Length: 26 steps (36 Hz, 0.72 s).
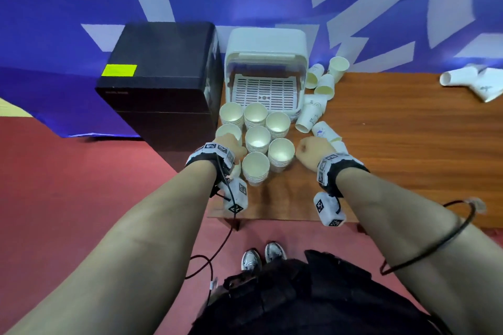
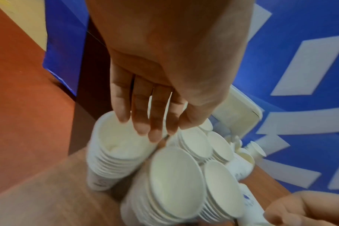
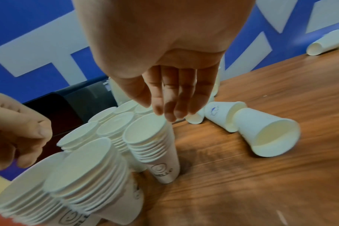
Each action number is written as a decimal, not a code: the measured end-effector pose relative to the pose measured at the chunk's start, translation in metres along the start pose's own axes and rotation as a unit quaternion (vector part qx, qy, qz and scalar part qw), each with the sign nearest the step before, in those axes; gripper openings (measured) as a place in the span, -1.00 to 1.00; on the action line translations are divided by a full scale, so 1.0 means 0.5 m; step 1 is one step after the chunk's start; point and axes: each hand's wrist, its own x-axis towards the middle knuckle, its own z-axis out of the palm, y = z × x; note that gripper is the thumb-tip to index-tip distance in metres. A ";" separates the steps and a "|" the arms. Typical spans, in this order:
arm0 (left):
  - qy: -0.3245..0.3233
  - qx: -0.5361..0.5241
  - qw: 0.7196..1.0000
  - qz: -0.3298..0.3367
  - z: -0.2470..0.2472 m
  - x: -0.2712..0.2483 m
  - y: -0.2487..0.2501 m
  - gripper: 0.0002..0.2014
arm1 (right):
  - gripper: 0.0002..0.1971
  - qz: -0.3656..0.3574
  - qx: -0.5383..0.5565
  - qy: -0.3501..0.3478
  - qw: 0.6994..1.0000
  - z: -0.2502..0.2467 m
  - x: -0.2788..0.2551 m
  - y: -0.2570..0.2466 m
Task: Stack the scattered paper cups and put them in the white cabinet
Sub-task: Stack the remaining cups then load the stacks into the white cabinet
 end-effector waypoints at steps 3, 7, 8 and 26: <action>-0.009 0.025 0.999 0.044 0.022 0.008 0.071 -0.78 | -0.71 0.051 -0.001 0.012 0.999 -0.013 -0.017 0.061; -0.023 0.075 0.992 0.095 0.052 0.006 0.167 -0.73 | -0.78 0.083 -0.020 -0.005 0.996 -0.041 -0.037 0.151; -0.025 0.075 0.991 0.104 0.064 0.012 0.188 -0.71 | -0.79 0.091 -0.018 -0.010 0.996 -0.048 -0.038 0.175; 0.010 0.061 0.998 -0.021 0.306 0.139 0.395 -0.72 | -0.35 0.013 0.075 -0.117 0.990 -0.002 0.117 0.457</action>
